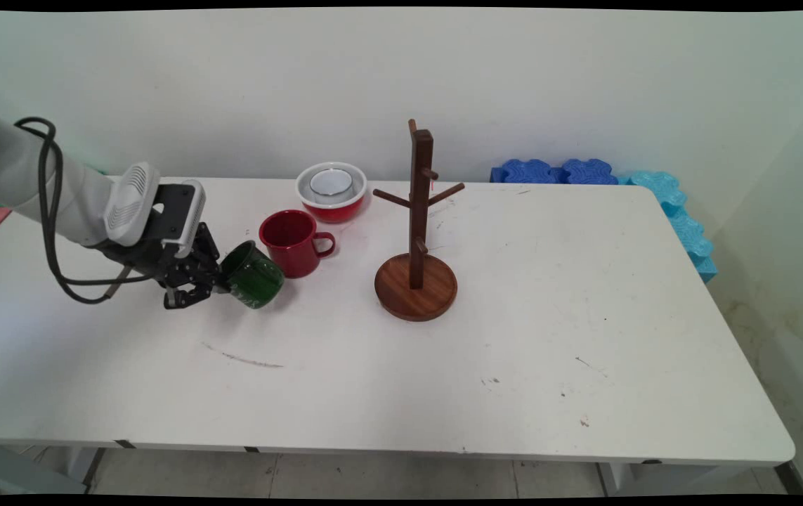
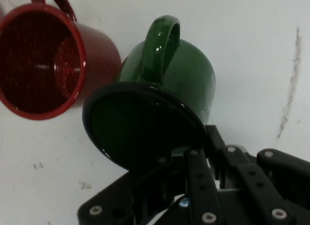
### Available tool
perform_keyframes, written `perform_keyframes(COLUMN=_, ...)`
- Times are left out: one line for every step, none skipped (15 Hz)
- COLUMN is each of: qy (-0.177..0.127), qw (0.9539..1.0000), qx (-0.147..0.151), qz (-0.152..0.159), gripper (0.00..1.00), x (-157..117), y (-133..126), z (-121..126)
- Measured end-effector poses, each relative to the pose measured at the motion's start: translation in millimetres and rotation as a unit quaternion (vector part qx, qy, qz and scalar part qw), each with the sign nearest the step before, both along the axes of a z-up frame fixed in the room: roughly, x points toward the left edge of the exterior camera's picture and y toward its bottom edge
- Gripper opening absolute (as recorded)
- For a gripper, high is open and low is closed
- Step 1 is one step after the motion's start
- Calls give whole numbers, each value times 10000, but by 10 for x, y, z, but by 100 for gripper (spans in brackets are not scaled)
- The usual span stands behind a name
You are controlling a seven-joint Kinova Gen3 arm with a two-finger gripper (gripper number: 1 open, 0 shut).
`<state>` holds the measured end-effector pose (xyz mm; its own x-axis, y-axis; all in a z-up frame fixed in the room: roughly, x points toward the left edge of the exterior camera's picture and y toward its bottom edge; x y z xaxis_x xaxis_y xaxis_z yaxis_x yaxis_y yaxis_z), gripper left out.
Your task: Place the picked object on the table
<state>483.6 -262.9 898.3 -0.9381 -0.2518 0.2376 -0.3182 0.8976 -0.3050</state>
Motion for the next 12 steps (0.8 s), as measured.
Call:
perform_keyframes(qy=-46, qw=10000, qx=-5, qz=1, gripper=0, x=1, y=2, z=-22)
perform_keyframes(qy=-98, qw=10000, qx=-11, qz=2, gripper=0, x=3, y=4, z=-45)
perform_keyframes(qy=-140, qw=9999, qx=-13, qz=4, gripper=0, x=5, y=5, z=-66)
perform_keyframes(qy=-166, qw=9999, qx=-14, qz=6, gripper=0, x=6, y=7, z=-80)
perform_keyframes(qy=-204, qw=9998, qx=-16, qz=9, gripper=0, x=8, y=7, z=-99)
perform_keyframes(qy=-243, qw=9997, qx=-17, qz=12, gripper=0, x=9, y=7, z=-120)
perform_keyframes(qy=-280, qw=9996, qx=-17, qz=15, gripper=0, x=10, y=6, z=-141)
perform_keyframes(qy=-309, qw=9995, qx=-18, qz=16, gripper=0, x=11, y=4, z=-156)
perform_keyframes(qy=-327, qw=9995, qx=-18, qz=18, gripper=0, x=11, y=4, z=-167)
perform_keyframes(qy=-352, qw=9994, qx=-18, qz=19, gripper=0, x=11, y=2, z=-181)
perform_keyframes(qy=-377, qw=9993, qx=-13, qz=17, gripper=0, x=11, y=1, z=-195)
perform_keyframes(qy=-397, qw=9992, qx=-7, qz=10, gripper=0, x=11, y=-4, z=-199)
